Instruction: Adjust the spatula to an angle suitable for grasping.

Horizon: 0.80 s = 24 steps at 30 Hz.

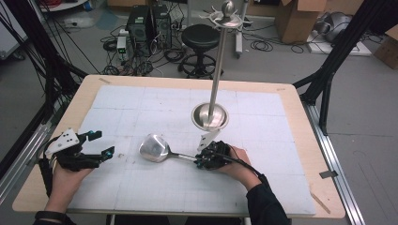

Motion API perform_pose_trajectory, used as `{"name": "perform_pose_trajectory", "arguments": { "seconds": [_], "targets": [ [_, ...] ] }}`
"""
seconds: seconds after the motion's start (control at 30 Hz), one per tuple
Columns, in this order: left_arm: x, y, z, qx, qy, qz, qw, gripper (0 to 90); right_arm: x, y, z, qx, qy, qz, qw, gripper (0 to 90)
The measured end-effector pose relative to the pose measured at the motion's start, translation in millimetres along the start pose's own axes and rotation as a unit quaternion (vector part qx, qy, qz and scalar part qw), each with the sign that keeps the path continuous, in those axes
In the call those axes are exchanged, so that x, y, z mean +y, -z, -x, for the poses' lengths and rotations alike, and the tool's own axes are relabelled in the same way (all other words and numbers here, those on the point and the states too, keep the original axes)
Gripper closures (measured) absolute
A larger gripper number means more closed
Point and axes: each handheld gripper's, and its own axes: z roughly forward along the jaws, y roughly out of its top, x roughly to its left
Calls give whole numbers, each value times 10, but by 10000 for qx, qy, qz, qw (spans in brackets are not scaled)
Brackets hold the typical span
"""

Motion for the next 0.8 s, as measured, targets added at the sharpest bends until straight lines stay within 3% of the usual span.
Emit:
{"name": "perform_pose_trajectory", "arguments": {
  "seconds": [0.37, 0.8],
  "targets": [
    [10, 20, 9, -21, -16, 15, 10000, 178, 68, -86, 20, 284, 239, 219, 9991, 753],
    [12, 14, 24, -45, -38, -14, 10000, 179, 84, -125, 61, 528, -188, 72, 9984, 741]
  ]
}}
